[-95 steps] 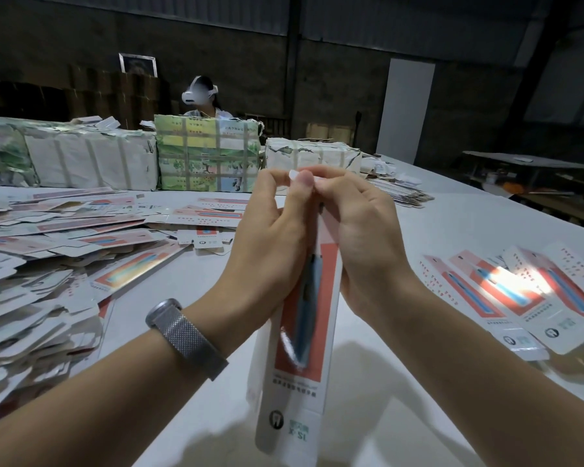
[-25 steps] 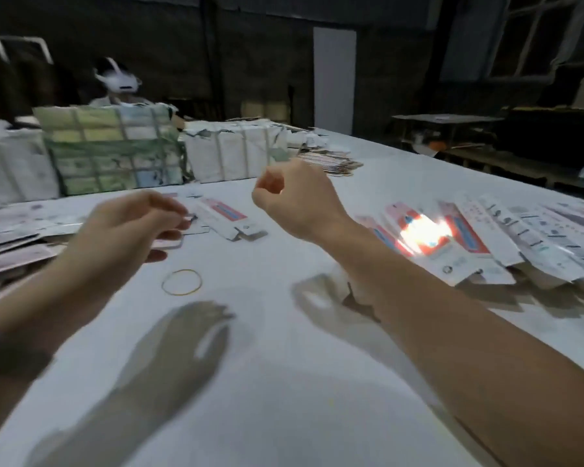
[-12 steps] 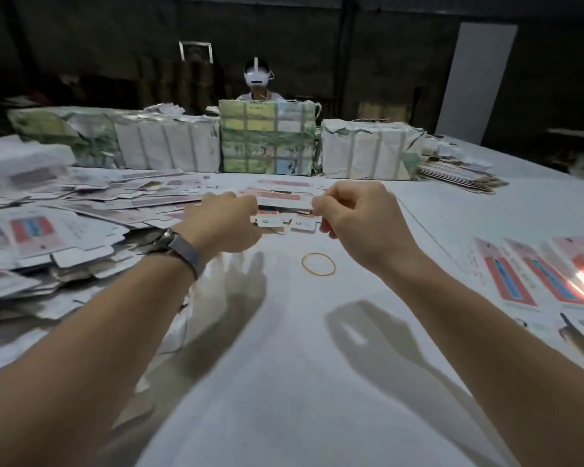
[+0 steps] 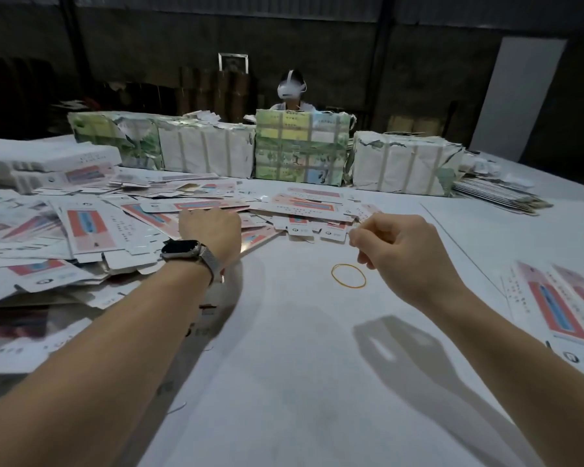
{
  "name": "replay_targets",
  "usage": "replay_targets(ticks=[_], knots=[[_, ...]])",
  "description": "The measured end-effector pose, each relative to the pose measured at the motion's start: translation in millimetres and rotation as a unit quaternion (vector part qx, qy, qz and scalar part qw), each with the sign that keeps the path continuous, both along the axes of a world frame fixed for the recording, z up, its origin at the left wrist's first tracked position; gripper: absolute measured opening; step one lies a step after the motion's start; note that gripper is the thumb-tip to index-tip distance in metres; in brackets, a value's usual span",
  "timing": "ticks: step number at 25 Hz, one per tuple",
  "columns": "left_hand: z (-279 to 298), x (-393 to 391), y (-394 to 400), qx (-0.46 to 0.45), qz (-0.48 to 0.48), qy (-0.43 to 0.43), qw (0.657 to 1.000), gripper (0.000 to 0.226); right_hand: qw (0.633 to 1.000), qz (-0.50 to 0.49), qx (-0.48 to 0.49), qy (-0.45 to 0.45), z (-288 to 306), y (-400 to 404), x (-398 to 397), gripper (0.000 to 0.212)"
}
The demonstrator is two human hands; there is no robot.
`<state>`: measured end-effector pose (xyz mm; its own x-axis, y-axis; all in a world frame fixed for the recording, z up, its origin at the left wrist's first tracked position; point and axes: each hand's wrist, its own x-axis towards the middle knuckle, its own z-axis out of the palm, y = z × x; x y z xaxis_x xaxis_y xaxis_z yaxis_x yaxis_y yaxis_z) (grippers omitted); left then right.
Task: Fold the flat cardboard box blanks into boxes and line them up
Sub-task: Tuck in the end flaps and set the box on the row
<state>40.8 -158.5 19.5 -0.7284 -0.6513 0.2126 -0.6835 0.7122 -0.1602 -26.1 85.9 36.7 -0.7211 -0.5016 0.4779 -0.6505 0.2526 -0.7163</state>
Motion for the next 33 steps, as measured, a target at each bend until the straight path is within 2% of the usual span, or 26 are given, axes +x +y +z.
replay_targets(ticks=[2, 5, 7, 8, 11, 13, 14, 17, 20, 22, 23, 25, 27, 29, 31, 33], knots=[[18, 5, 12, -0.021, -0.006, 0.031, 0.999, 0.016, 1.000, -0.005, -0.009, 0.003, 1, 5, -3, 0.024], [51, 13, 36, -0.045, -0.036, 0.088, 0.994, 0.024, 1.000, -0.021, -0.021, 0.006, 3, 10, -8, 0.023], [73, 18, 56, -0.063, -0.103, 0.198, 0.973, 0.034, 0.999, -0.013, -0.045, 0.008, 7, 13, -11, 0.012], [85, 21, 68, -0.060, -0.162, 0.269, 0.947, 0.035, 0.998, -0.002, -0.054, 0.016, 10, 15, -10, 0.008], [113, 32, 102, 0.008, -0.340, 0.447, 0.827, 0.025, 0.995, 0.033, -0.040, 0.089, 17, 19, -6, 0.061], [120, 36, 115, 0.122, -0.410, 0.513, 0.744, 0.021, 0.991, 0.081, -0.035, 0.105, 20, 17, 5, 0.082], [119, 36, 119, 0.195, -0.426, 0.534, 0.704, 0.019, 0.988, 0.105, -0.044, 0.104, 20, 16, 8, 0.082], [103, 28, 125, 0.401, -0.408, 0.566, 0.594, 0.014, 0.979, 0.165, -0.108, 0.047, 24, 13, 14, 0.060], [76, 11, 131, 0.605, -0.427, 0.477, 0.473, 0.032, 0.960, 0.189, -0.203, -0.043, 26, 15, 18, 0.056], [59, 3, 133, 0.695, -0.428, 0.424, 0.393, 0.045, 0.950, 0.180, -0.236, -0.093, 22, 16, 17, 0.053], [53, 1, 135, 0.725, -0.422, 0.400, 0.369, 0.046, 0.948, 0.168, -0.246, -0.110, 20, 16, 16, 0.052], [43, 0, 141, 0.762, -0.405, 0.351, 0.364, 0.045, 0.956, 0.123, -0.245, -0.102, 14, 15, 14, 0.049], [35, -2, 149, 0.785, -0.383, 0.331, 0.355, 0.050, 0.981, 0.040, -0.190, -0.015, 12, 15, 9, 0.047], [32, -5, 155, 0.790, -0.373, 0.336, 0.353, 0.052, 0.989, -0.054, -0.116, 0.075, 12, 16, 4, 0.053], [33, -6, 155, 0.769, -0.355, 0.346, 0.403, 0.061, 0.986, -0.043, -0.143, 0.070, 14, 17, 3, 0.047], [33, -8, 154, 0.730, -0.334, 0.355, 0.479, 0.068, 0.974, 0.062, -0.214, -0.031, 19, 18, 6, 0.045]])
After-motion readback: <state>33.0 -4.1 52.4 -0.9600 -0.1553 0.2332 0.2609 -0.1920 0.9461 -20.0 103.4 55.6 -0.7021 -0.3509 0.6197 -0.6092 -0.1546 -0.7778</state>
